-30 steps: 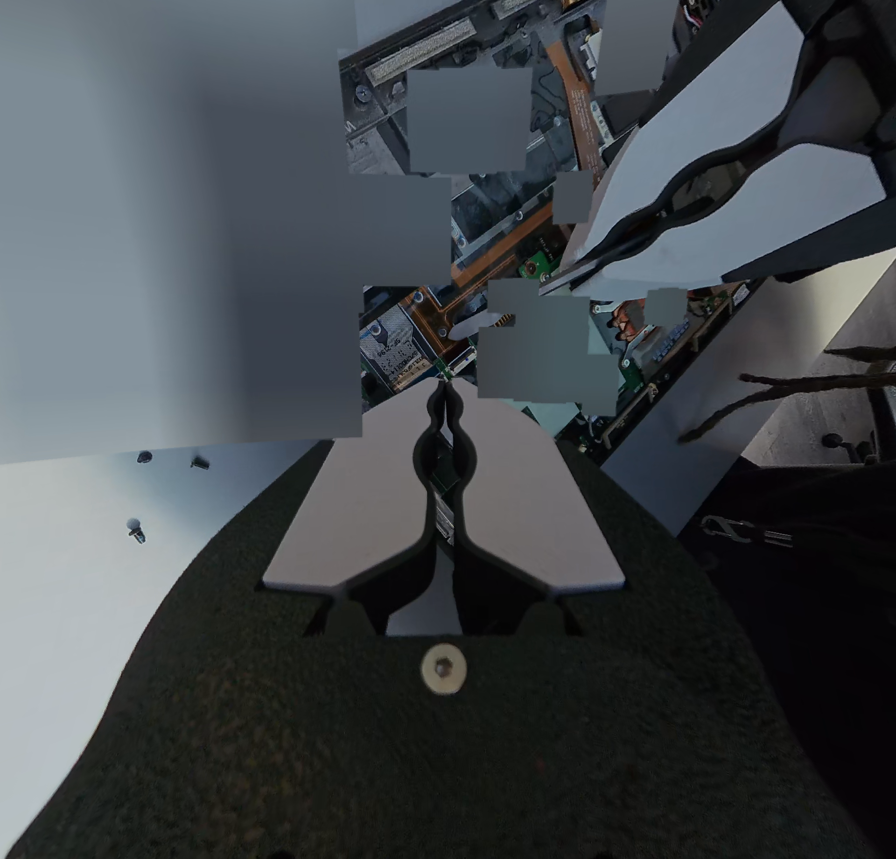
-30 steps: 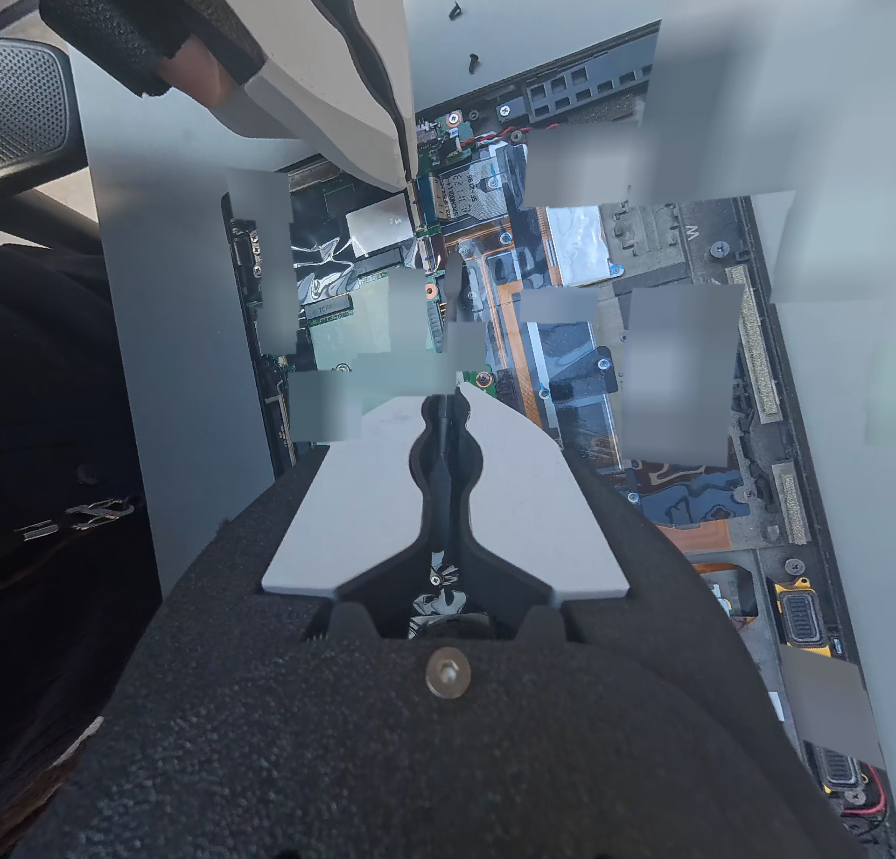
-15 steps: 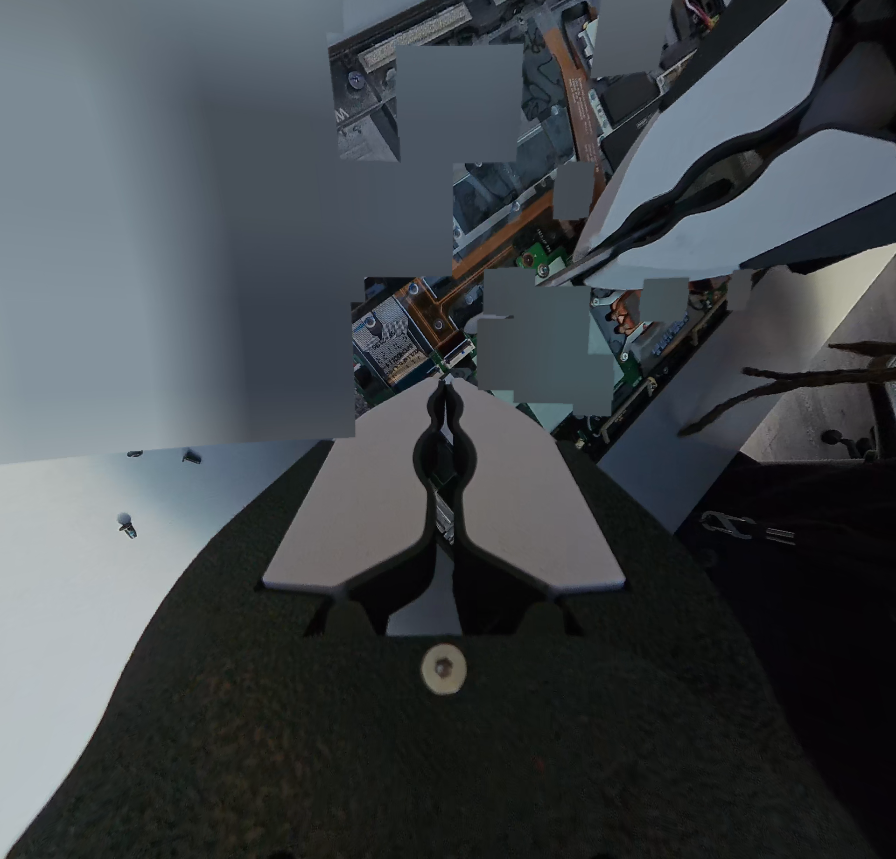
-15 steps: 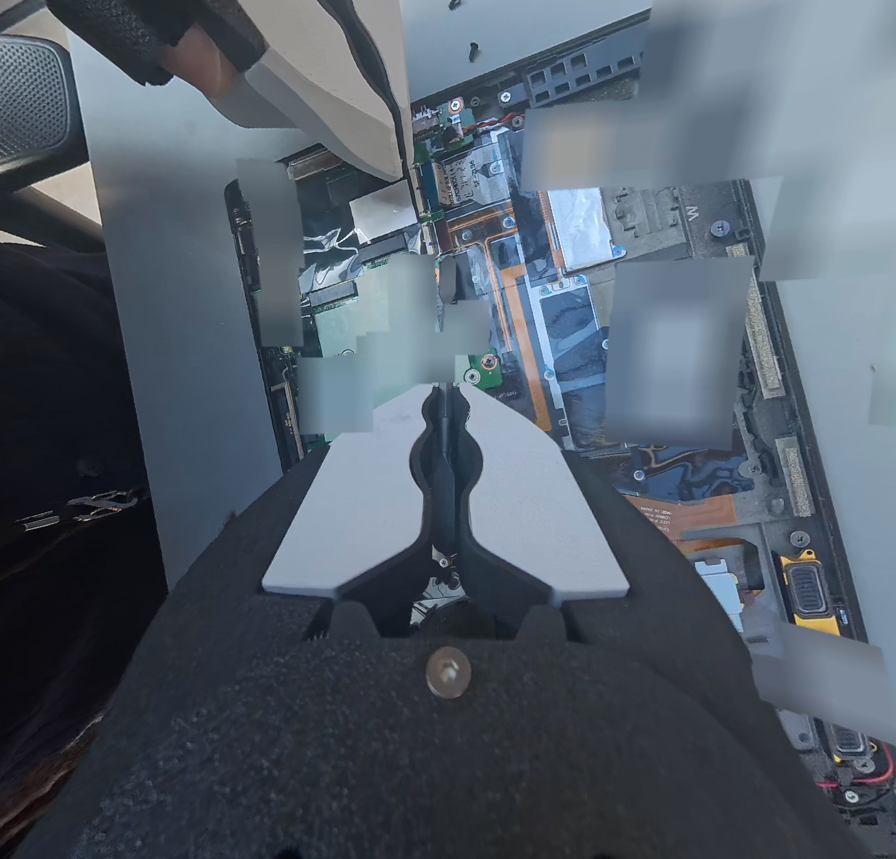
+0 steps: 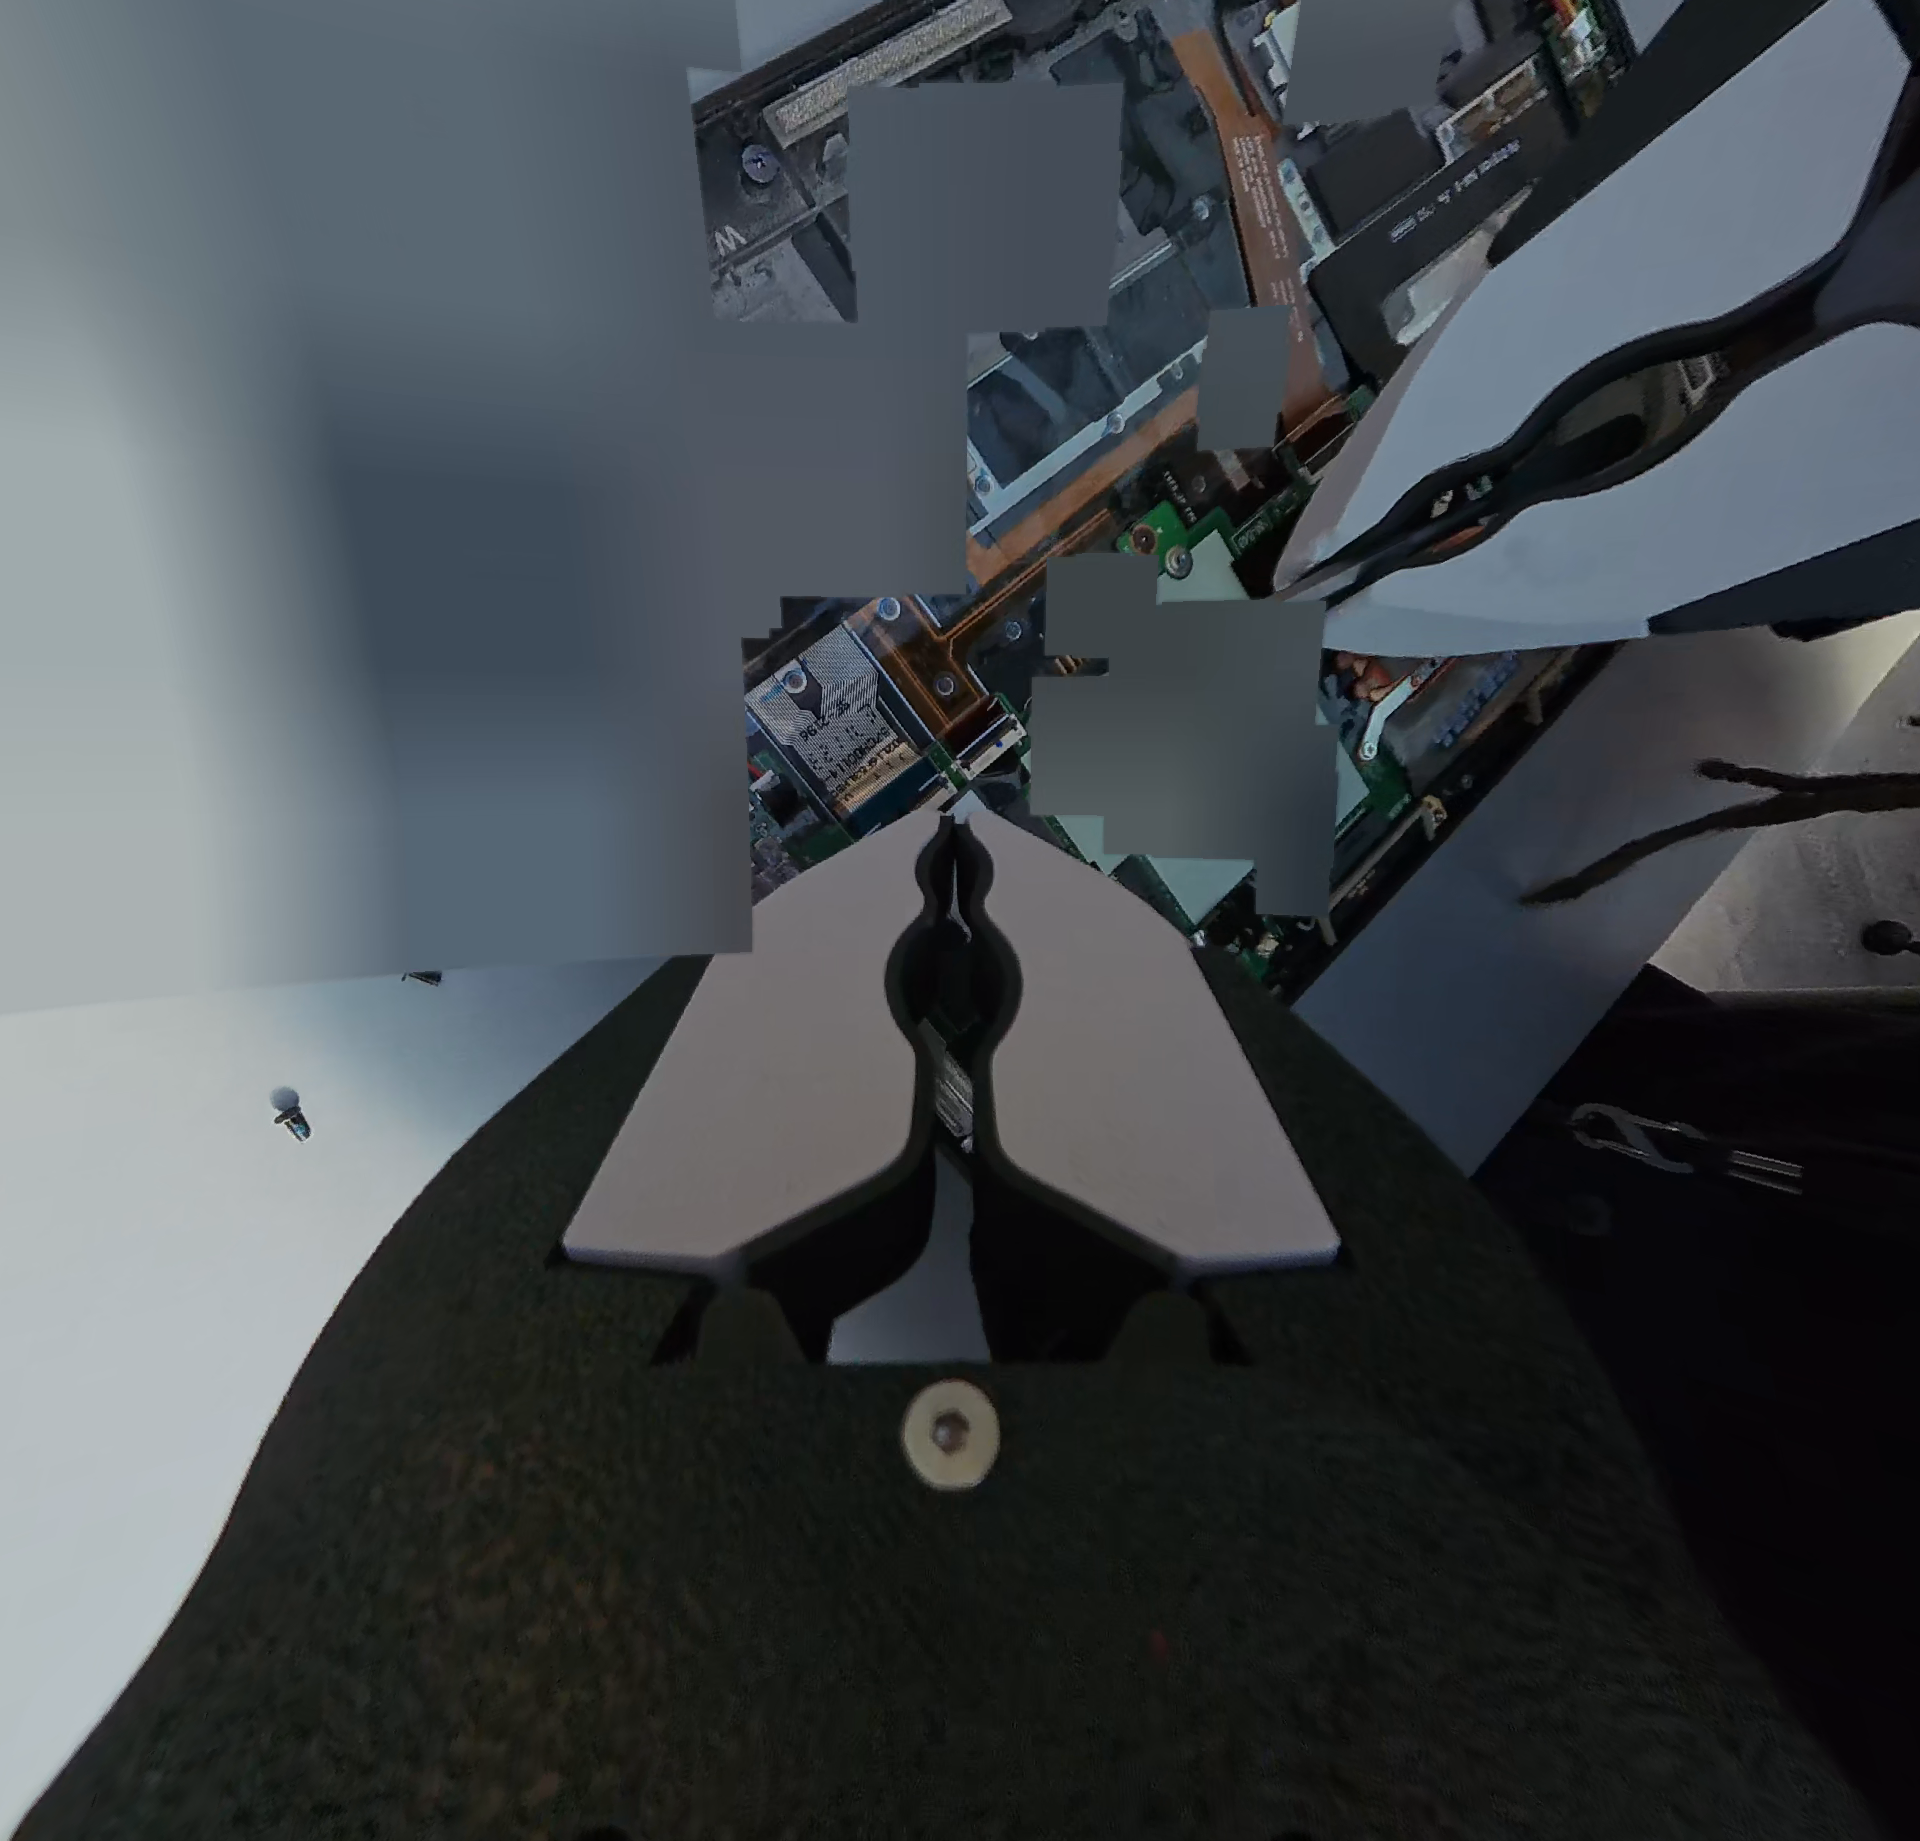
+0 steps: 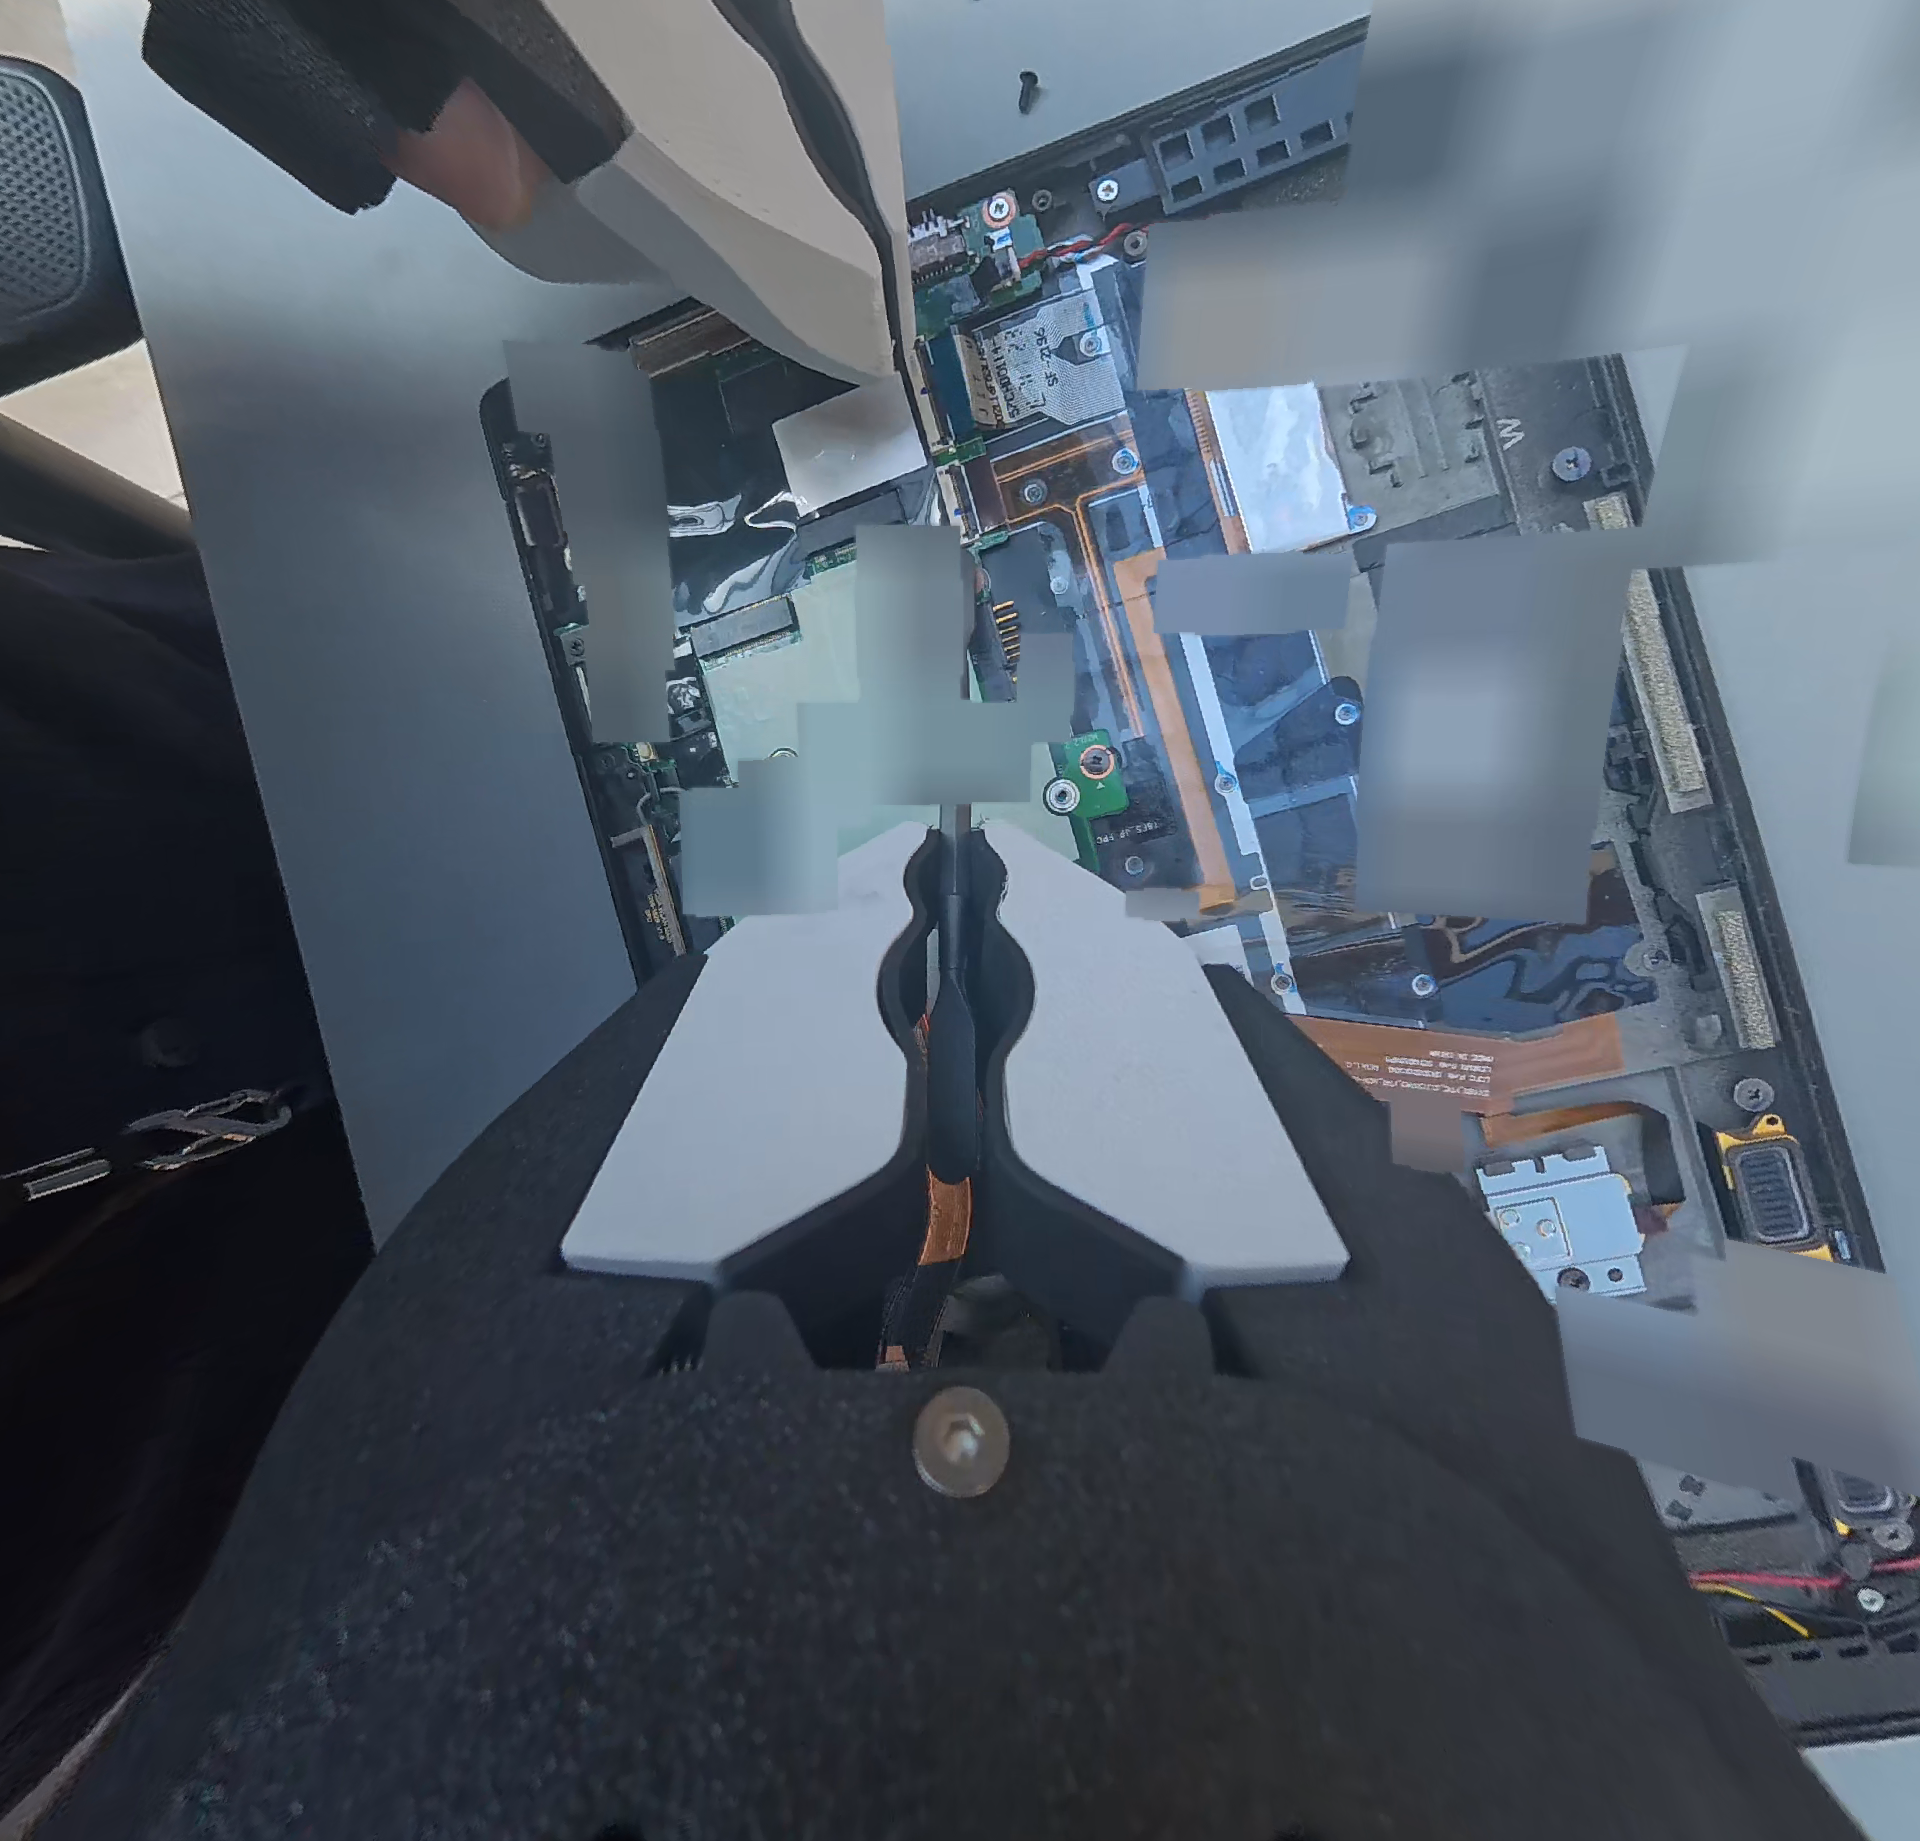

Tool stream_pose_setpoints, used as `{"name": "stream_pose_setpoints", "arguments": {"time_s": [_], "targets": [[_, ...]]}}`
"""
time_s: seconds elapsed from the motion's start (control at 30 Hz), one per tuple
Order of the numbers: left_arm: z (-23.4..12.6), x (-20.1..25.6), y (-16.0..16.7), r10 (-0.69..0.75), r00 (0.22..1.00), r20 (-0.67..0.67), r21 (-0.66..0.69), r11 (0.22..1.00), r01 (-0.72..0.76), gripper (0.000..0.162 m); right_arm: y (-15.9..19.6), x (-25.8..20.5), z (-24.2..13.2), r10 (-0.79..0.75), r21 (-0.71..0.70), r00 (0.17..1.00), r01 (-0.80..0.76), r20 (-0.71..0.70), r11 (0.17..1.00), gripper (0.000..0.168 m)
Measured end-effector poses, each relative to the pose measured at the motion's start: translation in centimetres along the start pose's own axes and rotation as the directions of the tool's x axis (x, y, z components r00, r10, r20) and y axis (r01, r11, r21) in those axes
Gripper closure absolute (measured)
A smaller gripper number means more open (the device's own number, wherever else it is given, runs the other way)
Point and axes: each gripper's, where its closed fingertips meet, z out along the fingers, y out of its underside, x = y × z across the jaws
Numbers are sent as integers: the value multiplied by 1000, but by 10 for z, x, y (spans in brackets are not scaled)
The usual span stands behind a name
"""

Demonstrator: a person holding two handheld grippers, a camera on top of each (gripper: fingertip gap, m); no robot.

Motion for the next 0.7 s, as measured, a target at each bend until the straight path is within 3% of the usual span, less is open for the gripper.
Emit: {"name": "stream_pose_setpoints", "arguments": {"time_s": [0.37, 0.7], "targets": [[-5, 2, 5, 23, 1000, -11, 43, 999, -23, 162, 2, -2, -5, 64, -2, 990, -65, -129, 998, 165], [-11, -1, 10, 48, 998, -36, 67, 997, -45, 162, -4, -12, -1, 95, -9, 984, -97, -149, 995, 165]]}}
